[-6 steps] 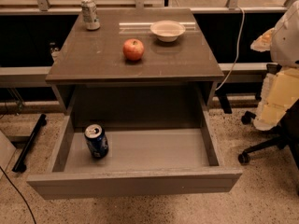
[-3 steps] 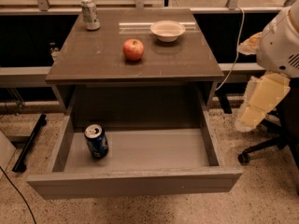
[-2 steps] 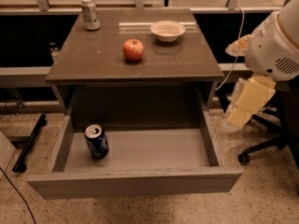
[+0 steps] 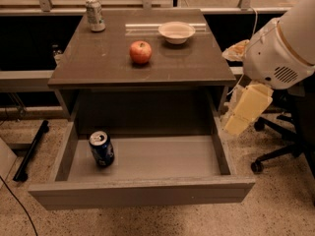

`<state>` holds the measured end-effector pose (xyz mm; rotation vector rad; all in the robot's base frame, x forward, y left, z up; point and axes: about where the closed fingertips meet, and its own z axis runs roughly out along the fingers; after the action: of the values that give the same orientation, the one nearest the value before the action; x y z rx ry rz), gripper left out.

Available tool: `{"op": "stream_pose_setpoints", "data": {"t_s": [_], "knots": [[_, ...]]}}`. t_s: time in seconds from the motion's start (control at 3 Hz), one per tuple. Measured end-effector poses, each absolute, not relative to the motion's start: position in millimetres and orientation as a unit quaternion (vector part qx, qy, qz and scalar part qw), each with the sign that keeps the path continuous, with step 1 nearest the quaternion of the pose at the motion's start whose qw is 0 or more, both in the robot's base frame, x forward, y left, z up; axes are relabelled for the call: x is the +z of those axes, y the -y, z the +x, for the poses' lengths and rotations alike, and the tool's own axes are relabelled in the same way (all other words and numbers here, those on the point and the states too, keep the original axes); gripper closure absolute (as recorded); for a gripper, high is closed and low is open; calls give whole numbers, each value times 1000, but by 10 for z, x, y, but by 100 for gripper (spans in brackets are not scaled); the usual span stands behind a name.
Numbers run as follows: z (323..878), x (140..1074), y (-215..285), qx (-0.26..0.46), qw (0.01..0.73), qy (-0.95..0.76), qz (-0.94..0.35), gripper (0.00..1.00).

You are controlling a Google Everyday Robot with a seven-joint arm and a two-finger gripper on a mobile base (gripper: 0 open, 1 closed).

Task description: Pick pepsi can from top drawer and place on counter

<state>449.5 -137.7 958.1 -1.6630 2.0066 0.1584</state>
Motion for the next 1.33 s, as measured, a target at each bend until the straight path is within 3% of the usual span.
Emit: {"op": "stream_pose_setpoints", "data": {"t_s": [0.67, 1.33], "knots": [[4545, 9279, 1206, 79, 271, -755, -592, 0], [4802, 8690, 557, 149, 294, -732, -596, 0]]}}
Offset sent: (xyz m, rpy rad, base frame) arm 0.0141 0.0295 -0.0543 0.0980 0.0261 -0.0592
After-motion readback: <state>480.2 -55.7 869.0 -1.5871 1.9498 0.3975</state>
